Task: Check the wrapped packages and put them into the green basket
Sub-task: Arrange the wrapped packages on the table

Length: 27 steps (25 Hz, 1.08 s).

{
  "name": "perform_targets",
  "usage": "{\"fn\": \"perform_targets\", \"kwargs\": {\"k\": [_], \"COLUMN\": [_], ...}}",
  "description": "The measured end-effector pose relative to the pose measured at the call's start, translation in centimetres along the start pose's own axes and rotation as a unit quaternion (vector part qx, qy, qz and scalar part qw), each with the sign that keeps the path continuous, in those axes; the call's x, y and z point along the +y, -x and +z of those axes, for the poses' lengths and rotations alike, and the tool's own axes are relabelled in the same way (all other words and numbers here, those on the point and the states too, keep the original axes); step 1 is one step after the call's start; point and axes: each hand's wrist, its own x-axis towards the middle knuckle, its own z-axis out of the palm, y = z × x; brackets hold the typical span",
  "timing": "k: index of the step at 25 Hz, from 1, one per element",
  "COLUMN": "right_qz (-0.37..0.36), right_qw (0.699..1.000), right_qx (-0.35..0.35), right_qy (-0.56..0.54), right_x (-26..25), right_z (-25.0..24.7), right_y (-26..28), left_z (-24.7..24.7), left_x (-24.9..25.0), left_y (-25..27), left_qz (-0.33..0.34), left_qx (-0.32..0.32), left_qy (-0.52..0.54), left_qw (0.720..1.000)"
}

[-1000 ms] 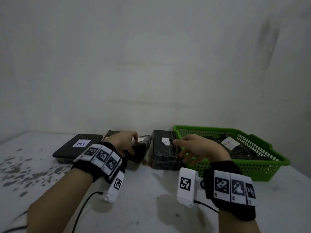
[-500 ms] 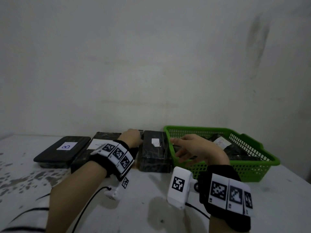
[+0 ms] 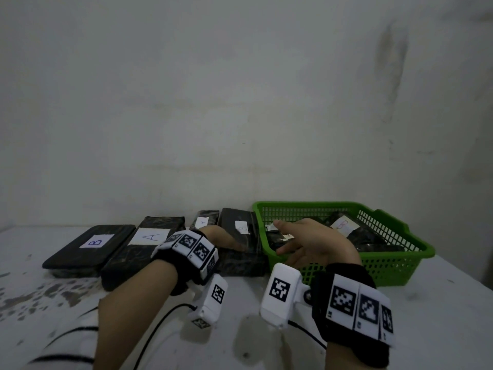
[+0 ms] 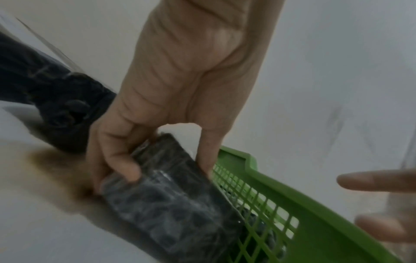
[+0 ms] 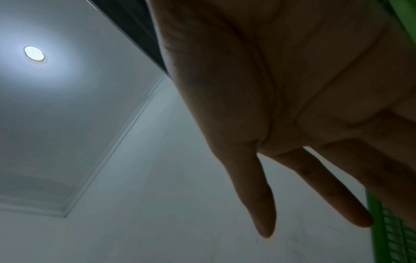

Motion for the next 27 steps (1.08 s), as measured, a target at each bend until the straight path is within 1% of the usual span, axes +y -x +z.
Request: {"fn": "perform_targets", "kwargs": {"k": [2,3,4,6,7,10,12,13,14,17,18,20,21,22,24,26,27], "right_qz": [-0.007,-0.010,-0.010,-0.011,-0.011,-0.008,-0.006,-0.005,-0.004,0.005,0.003,-0.015,-0.037,-0.068,-0.129,-0.158,-0.163], "right_qw": [1.000,1.000,1.000,1.000,1.000,1.000,0.999,0.999,0.999,1.000,0.999,0.999,0.998,0.995,0.989,0.980,0.974], "right_qx": [0.005,0.006,0.005,0.001,-0.001,0.001,0.006,0.011,0.017,0.030,0.028,-0.001,-0.017,-0.019,0.012,0.022,0.015], "right_qy": [0.015,0.017,0.018,0.024,0.026,0.030,0.040,0.039,0.031,-0.007,-0.019,-0.042,-0.057,-0.069,-0.076,-0.116,-0.157], "right_x": [-0.1,-0.1,-0.1,-0.2,-0.2,-0.2,-0.2,-0.2,-0.2,-0.2,-0.2,-0.3,-0.5,-0.6,-0.7,-0.8,-0.9], "right_z": [0.1,0.1,0.1,0.1,0.1,0.1,0.2,0.2,0.1,0.2,0.3,0.7,1.0,1.3,1.7,1.9,2.0], "right_y": [0.0,0.0,0.0,0.1,0.2,0.5,0.5,0.5,0.3,0.4,0.4,0.6,0.6,0.5,-0.1,-0.4,-0.4], "left_z": [-0.2,-0.3,-0.6,-1.8,-2.7,-5.4,-6.7,-7.3,-7.7,-7.9,-7.7,-7.3,-7.0,-6.9,-7.1,-7.4,-7.4], "left_x": [0.8,1.4,2.1,2.9,2.8,1.5,0.0,-0.8,-1.6,-3.7,-4.3,-5.4,-5.7,-5.9,-6.1,-6.3,-6.2], "left_y": [1.0,1.6,2.4,4.1,4.9,7.1,9.0,9.9,10.7,12.8,13.3,13.9,14.3,14.6,15.4,16.1,16.3], "left_qz": [0.000,0.010,0.020,0.062,0.086,0.122,0.154,0.181,0.204,0.258,0.269,0.291,0.302,0.314,0.339,0.354,0.361], "left_qx": [-0.013,-0.015,-0.001,0.082,0.120,0.180,0.227,0.258,0.276,0.262,0.257,0.247,0.242,0.237,0.236,0.242,0.247], "left_qy": [0.079,0.111,0.131,0.174,0.205,0.285,0.291,0.291,0.310,0.410,0.429,0.460,0.477,0.495,0.520,0.526,0.519], "left_qw": [0.997,0.994,0.991,0.979,0.968,0.934,0.917,0.903,0.887,0.835,0.823,0.802,0.789,0.775,0.747,0.734,0.734]}}
